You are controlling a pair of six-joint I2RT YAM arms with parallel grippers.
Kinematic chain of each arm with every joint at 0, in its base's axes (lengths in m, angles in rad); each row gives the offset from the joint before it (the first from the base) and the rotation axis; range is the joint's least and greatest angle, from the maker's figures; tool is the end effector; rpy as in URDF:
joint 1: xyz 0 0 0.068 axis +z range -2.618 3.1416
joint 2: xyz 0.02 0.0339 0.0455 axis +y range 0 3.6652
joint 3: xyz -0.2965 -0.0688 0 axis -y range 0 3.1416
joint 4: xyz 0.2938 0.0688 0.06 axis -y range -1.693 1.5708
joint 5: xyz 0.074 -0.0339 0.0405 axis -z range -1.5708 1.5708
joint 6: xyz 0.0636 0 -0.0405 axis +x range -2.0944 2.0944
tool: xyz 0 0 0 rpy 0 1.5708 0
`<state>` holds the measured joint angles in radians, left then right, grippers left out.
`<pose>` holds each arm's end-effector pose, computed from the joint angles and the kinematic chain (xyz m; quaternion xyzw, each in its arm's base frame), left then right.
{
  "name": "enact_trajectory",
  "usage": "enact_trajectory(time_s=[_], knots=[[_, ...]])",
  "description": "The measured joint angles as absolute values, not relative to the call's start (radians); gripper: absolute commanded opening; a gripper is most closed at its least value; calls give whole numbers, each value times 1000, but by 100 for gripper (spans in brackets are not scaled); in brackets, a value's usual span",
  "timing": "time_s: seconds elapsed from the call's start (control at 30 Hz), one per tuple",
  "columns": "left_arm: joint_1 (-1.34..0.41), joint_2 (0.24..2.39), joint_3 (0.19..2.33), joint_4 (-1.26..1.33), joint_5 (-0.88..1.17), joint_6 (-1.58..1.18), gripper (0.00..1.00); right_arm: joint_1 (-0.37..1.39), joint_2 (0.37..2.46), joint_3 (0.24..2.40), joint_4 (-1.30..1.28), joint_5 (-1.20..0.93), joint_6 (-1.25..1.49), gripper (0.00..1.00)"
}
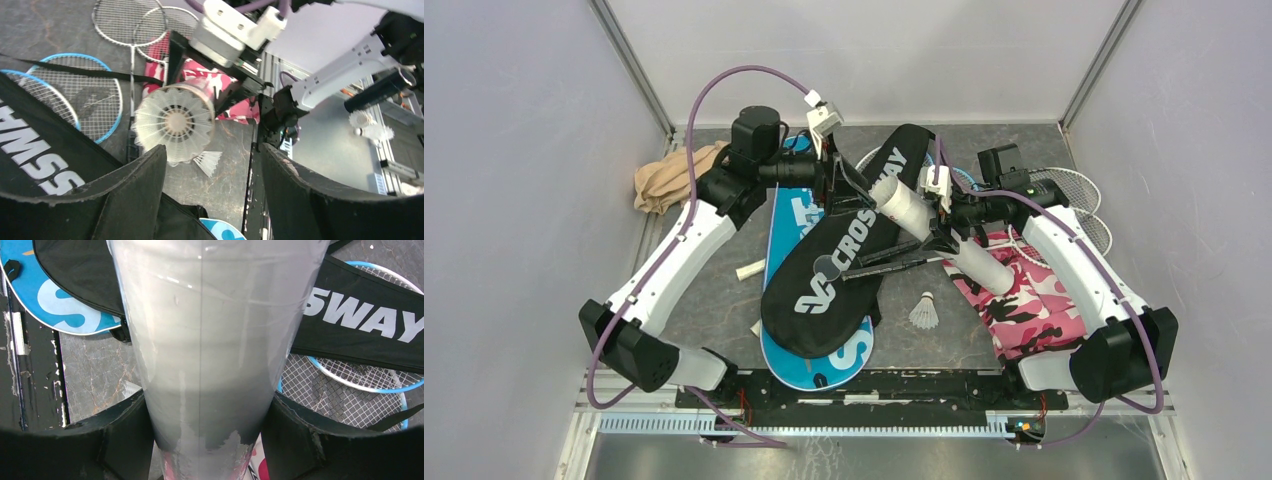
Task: Pack up the badminton gear
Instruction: Place the shuttlecock at the shuttle tube.
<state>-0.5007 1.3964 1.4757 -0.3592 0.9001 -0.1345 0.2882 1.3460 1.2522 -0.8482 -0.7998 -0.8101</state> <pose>0.2970 -0.2193 0.4572 0.3883 0.6596 -0.4993 0.4060 0.2954 0.1351 0.3391 -0.5599 0.6843 0.2842 0.3707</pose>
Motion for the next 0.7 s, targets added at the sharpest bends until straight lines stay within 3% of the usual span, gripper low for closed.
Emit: enact_trajectory(time_s=[0.37, 0.7], knots=[[-629, 1461, 1536, -487, 916, 31, 63, 288, 1356, 1253, -871, -785, -825, 11], [-694, 1521, 1567, -521, 862, 99, 61, 288, 1354, 1253, -899, -759, -844, 10]])
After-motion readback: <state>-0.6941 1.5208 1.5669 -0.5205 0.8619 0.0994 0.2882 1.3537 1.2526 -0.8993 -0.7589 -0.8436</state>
